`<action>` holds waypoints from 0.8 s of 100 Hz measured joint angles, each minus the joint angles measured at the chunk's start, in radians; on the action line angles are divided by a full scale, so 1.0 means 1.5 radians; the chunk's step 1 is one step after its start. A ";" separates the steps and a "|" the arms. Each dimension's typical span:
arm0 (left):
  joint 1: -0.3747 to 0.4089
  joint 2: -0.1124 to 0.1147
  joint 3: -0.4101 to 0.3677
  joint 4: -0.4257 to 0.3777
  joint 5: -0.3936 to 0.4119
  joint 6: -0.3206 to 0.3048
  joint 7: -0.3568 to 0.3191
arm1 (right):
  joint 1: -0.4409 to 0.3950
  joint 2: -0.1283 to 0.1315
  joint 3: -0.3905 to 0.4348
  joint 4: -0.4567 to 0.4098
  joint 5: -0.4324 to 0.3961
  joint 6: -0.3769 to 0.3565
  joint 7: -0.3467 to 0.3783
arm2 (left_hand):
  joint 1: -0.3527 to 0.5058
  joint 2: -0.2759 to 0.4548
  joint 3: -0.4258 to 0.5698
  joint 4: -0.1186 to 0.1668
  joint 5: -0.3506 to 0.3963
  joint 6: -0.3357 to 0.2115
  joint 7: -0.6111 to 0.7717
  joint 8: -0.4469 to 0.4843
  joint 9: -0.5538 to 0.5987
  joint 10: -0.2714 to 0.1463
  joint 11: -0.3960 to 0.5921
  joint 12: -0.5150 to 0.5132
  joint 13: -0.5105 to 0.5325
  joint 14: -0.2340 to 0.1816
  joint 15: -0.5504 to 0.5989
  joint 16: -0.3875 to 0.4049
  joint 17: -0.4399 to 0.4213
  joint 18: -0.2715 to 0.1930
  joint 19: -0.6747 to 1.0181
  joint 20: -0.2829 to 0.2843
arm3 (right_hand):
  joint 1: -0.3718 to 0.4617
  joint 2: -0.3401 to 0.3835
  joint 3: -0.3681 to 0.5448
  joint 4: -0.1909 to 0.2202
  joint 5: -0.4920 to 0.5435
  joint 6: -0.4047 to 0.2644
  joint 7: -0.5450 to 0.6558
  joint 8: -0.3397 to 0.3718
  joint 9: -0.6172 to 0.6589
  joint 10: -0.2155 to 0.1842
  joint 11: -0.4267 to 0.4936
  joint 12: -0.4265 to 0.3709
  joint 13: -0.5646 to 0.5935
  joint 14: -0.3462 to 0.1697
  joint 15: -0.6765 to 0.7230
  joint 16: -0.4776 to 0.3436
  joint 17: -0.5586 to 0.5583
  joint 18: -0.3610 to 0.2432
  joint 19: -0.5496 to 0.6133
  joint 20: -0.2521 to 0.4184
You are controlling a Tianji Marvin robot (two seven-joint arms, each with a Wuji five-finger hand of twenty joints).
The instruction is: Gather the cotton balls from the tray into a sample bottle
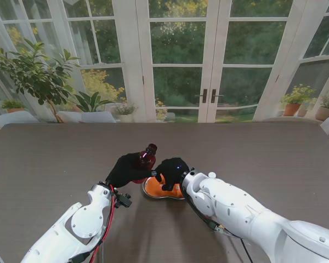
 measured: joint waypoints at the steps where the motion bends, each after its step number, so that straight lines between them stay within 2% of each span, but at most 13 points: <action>1: 0.000 0.000 0.000 0.000 0.000 0.000 0.000 | 0.000 0.000 0.000 0.000 0.000 0.000 0.000 | 0.000 0.000 0.000 0.000 0.000 0.000 0.000 0.000 0.000 0.000 0.000 0.000 0.000 0.000 0.000 0.000 0.000 0.000 0.000 0.000 | 0.000 0.000 0.000 0.000 0.000 0.000 0.000 0.000 0.000 0.000 0.000 0.000 0.000 0.000 0.000 0.000 0.000 0.000 0.001 0.000; 56: -0.001 0.000 0.002 0.000 -0.002 0.000 -0.001 | 0.004 -0.003 -0.013 0.006 -0.006 0.000 -0.002 | 0.000 0.000 0.000 0.000 0.000 0.000 0.000 0.000 0.000 0.000 0.000 0.000 0.000 0.000 0.000 0.000 0.000 0.000 0.000 0.000 | 0.000 0.000 0.000 0.000 0.017 0.010 0.000 0.000 0.016 -0.003 0.001 0.000 0.000 0.000 0.024 0.008 0.009 0.000 0.010 0.000; 80: 0.000 0.000 0.002 0.000 -0.002 0.001 -0.003 | 0.009 -0.013 -0.021 0.023 -0.003 -0.002 -0.011 | 0.000 0.000 0.000 0.000 0.000 0.000 0.000 0.000 0.000 0.000 0.000 0.000 0.000 0.000 0.000 0.000 0.000 0.000 0.000 0.000 | 0.000 0.001 0.000 0.000 0.021 0.014 0.006 0.000 0.024 -0.004 0.001 0.001 0.000 0.000 0.032 0.009 0.011 0.000 0.011 0.000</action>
